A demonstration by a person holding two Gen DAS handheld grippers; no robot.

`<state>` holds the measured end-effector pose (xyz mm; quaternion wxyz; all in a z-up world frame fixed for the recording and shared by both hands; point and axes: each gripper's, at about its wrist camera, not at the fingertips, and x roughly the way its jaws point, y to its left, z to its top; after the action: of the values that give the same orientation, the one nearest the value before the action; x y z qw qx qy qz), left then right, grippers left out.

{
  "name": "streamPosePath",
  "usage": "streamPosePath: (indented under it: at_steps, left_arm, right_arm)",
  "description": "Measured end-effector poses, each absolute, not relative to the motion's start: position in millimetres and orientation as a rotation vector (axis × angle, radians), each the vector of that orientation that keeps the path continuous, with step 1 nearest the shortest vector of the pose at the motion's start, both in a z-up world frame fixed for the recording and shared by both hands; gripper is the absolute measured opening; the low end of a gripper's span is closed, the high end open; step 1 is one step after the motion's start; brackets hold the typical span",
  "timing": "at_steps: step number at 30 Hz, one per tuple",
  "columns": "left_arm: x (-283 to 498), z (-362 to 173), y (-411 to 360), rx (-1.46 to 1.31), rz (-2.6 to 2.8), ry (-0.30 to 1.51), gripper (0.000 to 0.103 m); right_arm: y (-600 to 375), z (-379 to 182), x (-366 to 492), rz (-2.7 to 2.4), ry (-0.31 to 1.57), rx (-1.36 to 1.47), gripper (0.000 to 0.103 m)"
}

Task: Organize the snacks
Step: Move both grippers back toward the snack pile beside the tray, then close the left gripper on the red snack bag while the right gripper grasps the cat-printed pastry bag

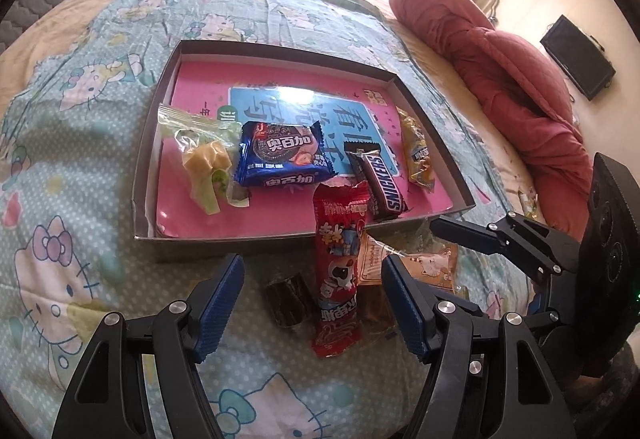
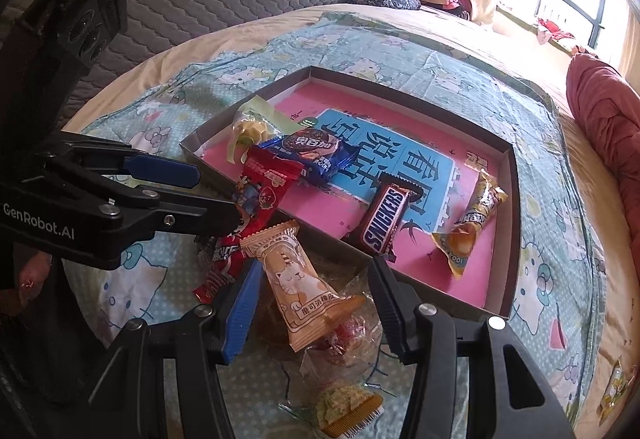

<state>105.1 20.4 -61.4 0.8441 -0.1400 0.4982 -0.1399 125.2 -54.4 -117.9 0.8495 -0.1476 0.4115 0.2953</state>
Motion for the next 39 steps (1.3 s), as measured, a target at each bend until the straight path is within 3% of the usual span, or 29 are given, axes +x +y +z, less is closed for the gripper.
streamPosePath:
  at_steps: [18,20,25,36,39]
  left_arm:
    - [119.0,-78.5,9.6,-0.305,-0.32,1.081,0.073]
    - [119.1,-79.4,10.3,-0.308,-0.32,1.082,0.071]
    - [120.9,-83.0,12.7,-0.333,-0.327,1.093,0.066]
    - [123.1,-87.6,14.3,-0.348,-0.331,1.103,0.059]
    - [122.6,-87.8,16.1,-0.334,-0.324,1.103,0.052]
  right_arm:
    - [-40.9,-130.2,117.5,0.673,0.859,-0.372,0.054]
    - [-38.1,-130.9,114.0,0.668,0.846,-0.398,0.053]
    - [-31.7,-131.7,104.7,0.688,0.846,-0.441,0.037]
    - [-30.1,-138.0,110.2,0.675,0.88,-0.371,0.036]
    - [-31.8,-136.9,110.6,0.672,0.891,-0.351,0.036]
